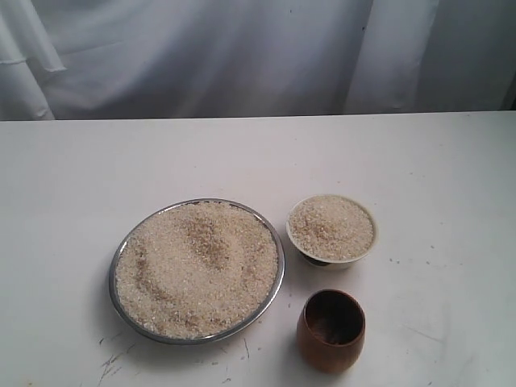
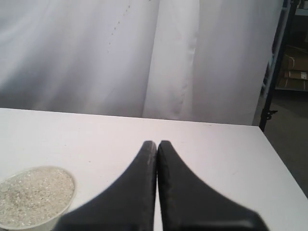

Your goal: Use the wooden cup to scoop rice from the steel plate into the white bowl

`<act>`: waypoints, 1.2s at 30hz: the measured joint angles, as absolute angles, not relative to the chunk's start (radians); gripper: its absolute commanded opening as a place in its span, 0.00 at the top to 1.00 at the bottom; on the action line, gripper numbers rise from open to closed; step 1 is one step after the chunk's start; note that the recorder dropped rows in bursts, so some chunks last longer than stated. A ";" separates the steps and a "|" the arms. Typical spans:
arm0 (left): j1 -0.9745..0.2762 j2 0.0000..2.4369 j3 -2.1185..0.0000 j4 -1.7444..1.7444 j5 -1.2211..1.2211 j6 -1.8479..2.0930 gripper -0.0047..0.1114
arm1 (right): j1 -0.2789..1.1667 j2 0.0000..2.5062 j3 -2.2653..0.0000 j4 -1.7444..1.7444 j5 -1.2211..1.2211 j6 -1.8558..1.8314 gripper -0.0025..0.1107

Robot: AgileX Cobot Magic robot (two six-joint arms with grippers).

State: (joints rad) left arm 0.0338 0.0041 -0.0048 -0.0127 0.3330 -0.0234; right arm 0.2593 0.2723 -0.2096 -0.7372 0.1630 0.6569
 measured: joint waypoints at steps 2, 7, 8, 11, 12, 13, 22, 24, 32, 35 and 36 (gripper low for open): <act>0.034 0.004 -0.005 -0.013 0.333 -0.023 0.96 | 0.267 0.257 -0.209 -0.554 0.163 0.460 0.98; 0.034 0.004 -0.005 -0.013 0.333 -0.023 0.96 | 0.263 0.207 -0.173 -0.313 0.137 0.150 0.98; 0.034 0.004 -0.005 -0.013 0.333 -0.023 0.96 | 0.253 0.193 -0.158 -0.293 0.124 0.128 0.98; 0.034 0.004 -0.005 -0.013 0.333 -0.023 0.96 | 0.208 0.150 -0.112 -0.249 0.102 0.099 0.98; 0.034 0.004 -0.005 -0.013 0.333 -0.023 0.96 | 0.195 0.138 -0.098 -0.235 0.099 0.092 0.98; 0.034 0.004 -0.005 -0.013 0.333 -0.023 0.96 | 0.179 0.122 -0.082 -0.219 0.097 0.083 0.98; 0.034 0.004 -0.005 -0.013 0.333 -0.023 0.96 | 0.092 0.039 -0.007 -0.095 0.117 -0.015 0.98; 0.034 0.004 -0.005 -0.013 0.333 -0.023 0.96 | 0.078 0.033 -0.003 -0.080 0.132 -0.019 0.98; 0.034 0.004 -0.005 -0.013 0.333 -0.023 0.96 | 0.042 0.015 -0.003 -0.071 0.231 0.023 0.98; 0.034 0.004 -0.005 -0.013 0.333 -0.023 0.96 | 0.041 0.015 -0.003 -0.069 0.273 0.026 0.98; 0.034 0.004 -0.005 -0.013 0.333 -0.023 0.96 | 0.041 0.015 -0.003 -0.067 0.287 0.026 0.98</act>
State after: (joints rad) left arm 0.0338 0.0041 -0.0048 -0.0127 0.3330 -0.0234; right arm 0.0406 0.0151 -0.0028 -0.0673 0.2874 0.0256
